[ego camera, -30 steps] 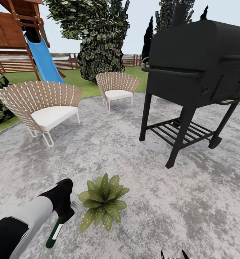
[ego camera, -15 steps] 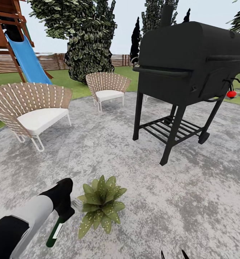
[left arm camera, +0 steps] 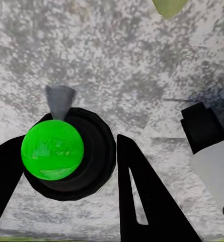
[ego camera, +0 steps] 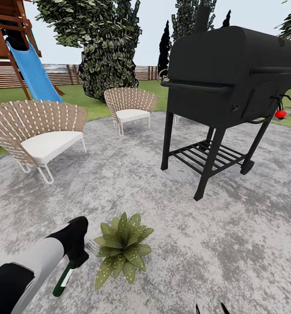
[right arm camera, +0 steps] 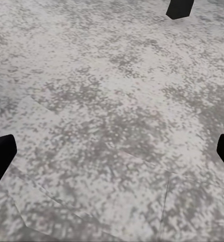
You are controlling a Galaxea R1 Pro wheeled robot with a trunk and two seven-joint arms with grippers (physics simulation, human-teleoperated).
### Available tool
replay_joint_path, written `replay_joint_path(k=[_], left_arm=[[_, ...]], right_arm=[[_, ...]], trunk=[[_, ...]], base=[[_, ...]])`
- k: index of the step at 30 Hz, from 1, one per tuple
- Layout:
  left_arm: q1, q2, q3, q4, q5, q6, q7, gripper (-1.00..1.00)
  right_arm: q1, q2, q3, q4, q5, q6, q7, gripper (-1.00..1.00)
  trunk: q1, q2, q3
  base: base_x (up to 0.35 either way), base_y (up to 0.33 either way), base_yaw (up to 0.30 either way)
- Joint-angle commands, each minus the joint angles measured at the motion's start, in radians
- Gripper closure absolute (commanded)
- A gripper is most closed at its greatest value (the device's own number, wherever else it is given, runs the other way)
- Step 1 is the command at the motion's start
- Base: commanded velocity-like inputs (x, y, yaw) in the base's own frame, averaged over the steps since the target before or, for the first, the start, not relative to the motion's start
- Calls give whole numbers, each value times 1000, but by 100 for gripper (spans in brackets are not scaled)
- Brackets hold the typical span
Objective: Pick up the pesticide atomizer in the garden and spray insectifuge to fully cover both potted plants in the garden.
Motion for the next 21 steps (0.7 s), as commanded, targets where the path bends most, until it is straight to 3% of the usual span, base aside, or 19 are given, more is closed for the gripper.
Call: replay_joint_path(k=[1,6,10,21], left_arm=[[0,0,0,-1,-4,5,6,100],[0,-1,7,0,4,7,17,100],[0,-1,8,6,9,8,17,100],[0,-3,12,-2,8,8,16,100]], right_arm=[[-1,-2,-1,0,12,-2,-9,-100],[-1,-4,0,0,12,-2,-9,-100],[-1,-2,-1,0,8,-2,-12,-100],[-1,1,-3,0,6,-2,-13,-100]], trunk=[[0,0,-1],[0,0,-1],[0,0,-1],[0,0,-3]], base=[[0,0,0],[28,22,0],[84,237,-13],[-29,305,-265]])
